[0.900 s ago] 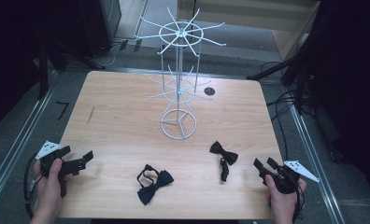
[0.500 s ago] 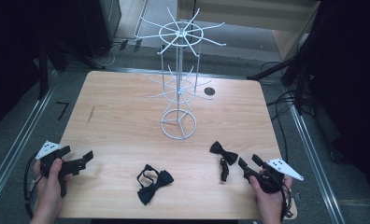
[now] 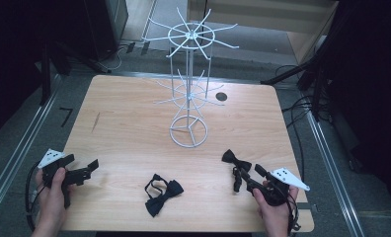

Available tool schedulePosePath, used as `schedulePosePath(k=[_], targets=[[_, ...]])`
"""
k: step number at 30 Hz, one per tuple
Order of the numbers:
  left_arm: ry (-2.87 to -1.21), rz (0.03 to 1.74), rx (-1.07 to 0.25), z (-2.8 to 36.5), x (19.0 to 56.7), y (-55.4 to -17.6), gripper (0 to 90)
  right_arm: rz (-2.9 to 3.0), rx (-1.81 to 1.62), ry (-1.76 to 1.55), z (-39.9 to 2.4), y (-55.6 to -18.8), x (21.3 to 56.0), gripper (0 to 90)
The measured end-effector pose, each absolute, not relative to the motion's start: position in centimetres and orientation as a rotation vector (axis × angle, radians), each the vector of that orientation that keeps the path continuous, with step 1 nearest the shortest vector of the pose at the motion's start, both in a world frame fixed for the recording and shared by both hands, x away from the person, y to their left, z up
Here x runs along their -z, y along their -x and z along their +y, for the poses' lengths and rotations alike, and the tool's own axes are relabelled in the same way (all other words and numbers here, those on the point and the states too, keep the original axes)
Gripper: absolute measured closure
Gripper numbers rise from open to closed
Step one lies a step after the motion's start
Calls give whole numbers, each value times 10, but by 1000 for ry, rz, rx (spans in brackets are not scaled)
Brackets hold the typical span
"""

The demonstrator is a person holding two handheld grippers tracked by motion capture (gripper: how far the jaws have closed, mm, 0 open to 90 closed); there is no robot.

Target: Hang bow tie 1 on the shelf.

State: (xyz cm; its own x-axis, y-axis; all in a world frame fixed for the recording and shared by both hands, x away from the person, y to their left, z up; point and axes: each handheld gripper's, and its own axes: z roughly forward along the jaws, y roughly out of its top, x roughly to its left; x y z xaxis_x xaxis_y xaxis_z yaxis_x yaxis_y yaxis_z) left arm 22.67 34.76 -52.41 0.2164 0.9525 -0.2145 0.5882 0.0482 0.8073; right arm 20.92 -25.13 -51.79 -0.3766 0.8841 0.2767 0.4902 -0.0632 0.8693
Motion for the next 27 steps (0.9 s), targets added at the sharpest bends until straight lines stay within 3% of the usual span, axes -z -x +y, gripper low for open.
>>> schedulePosePath(k=[13, 27], targets=[[-1643, 1483, -566, 346, 524, -227, 0, 1915, -1431, -1403, -218, -209, 514, 373], [-1656, 1458, -708, 341, 522, -225, 0, 1989, -1472, -1363, -184, -209, 513, 374]])
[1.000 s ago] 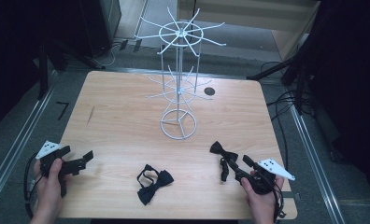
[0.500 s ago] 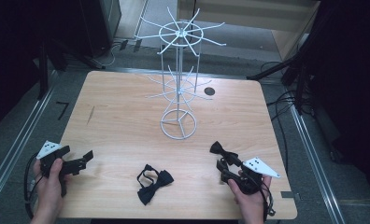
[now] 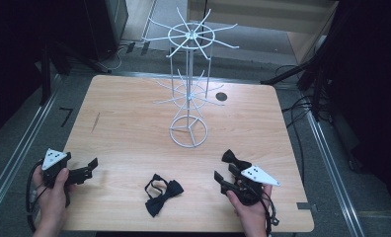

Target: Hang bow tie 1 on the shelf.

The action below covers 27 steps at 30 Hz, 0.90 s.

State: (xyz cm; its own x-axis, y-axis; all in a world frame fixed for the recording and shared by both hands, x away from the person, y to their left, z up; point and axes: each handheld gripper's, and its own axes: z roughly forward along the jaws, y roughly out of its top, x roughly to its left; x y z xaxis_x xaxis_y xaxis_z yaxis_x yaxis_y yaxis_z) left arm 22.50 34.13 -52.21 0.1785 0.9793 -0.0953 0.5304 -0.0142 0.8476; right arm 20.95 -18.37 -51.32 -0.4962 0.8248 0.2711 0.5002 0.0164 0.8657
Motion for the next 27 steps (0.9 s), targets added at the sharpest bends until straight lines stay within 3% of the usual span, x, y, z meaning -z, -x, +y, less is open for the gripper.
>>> schedulePosePath(k=[11, 27], targets=[[-1660, 1436, -772, 339, 521, -223, 0, 2067, -1495, -1334, -155, -212, 518, 376], [-1645, 1450, -756, 340, 522, -225, 0, 2187, -1471, -1241, -113, -210, 526, 377]])
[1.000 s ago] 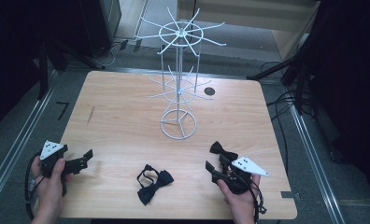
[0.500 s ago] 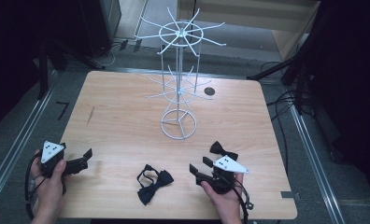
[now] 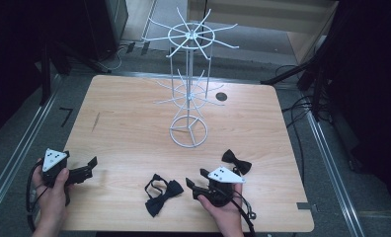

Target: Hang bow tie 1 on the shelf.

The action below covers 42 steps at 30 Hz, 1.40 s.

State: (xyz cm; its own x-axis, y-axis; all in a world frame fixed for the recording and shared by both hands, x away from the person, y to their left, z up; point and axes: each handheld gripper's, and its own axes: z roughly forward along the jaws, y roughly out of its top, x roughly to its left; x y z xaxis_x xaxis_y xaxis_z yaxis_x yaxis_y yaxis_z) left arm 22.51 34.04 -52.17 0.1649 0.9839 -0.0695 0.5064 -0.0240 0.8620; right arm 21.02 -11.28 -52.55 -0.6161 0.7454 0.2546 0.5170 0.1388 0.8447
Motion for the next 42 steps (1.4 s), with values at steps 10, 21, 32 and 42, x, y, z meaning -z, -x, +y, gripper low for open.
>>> schedulePosePath(k=[10, 21, 32, 42], targets=[[-1648, 1456, -748, 341, 522, -226, 0, 2232, -1454, -1183, -96, -209, 527, 377], [-1648, 1457, -735, 341, 522, -226, 0, 2294, -1460, -1129, -73, -208, 529, 380], [-1645, 1455, -730, 342, 522, -226, 0, 2329, -1462, -1077, -53, -206, 528, 418], [-1644, 1460, -718, 343, 522, -226, 0, 2395, -1404, -1068, -37, -209, 531, 686]])
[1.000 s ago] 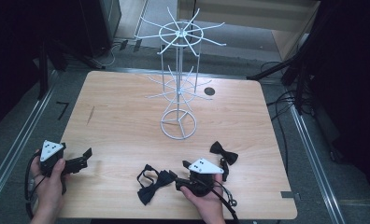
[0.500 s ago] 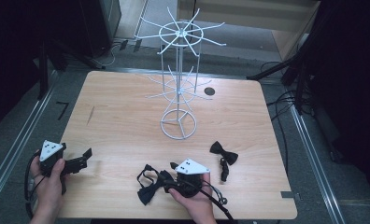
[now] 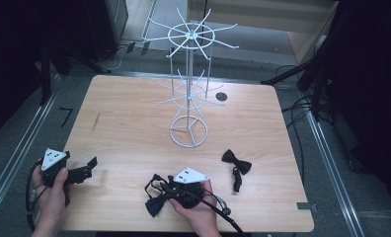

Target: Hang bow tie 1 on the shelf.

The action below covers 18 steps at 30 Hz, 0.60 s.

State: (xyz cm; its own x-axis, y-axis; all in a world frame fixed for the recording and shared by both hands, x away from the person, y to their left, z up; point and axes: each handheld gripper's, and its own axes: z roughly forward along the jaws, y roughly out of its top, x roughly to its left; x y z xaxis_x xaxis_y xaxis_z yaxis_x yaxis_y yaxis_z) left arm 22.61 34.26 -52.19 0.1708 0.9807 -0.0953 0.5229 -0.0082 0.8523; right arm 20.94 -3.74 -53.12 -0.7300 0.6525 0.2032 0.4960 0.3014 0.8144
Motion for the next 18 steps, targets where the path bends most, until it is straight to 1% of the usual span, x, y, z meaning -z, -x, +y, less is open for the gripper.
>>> schedulePosePath(k=[2, 3, 4, 7, 18], targets=[[-1644, 1460, -717, 343, 522, -226, 0, 2399, -1367, -1069, -36, -209, 532, 772], [-1644, 1460, -717, 343, 522, -226, 0, 2397, -1363, -1070, -37, -208, 532, 836], [-1644, 1460, -717, 343, 522, -226, 0, 2397, -1363, -1070, -37, -208, 532, 836], [-1645, 1459, -716, 343, 522, -226, 0, 2374, -1371, -1066, -40, -208, 529, 894], [-1649, 1460, -711, 343, 522, -226, 0, 2304, -1406, -1058, -49, -207, 518, 900]])
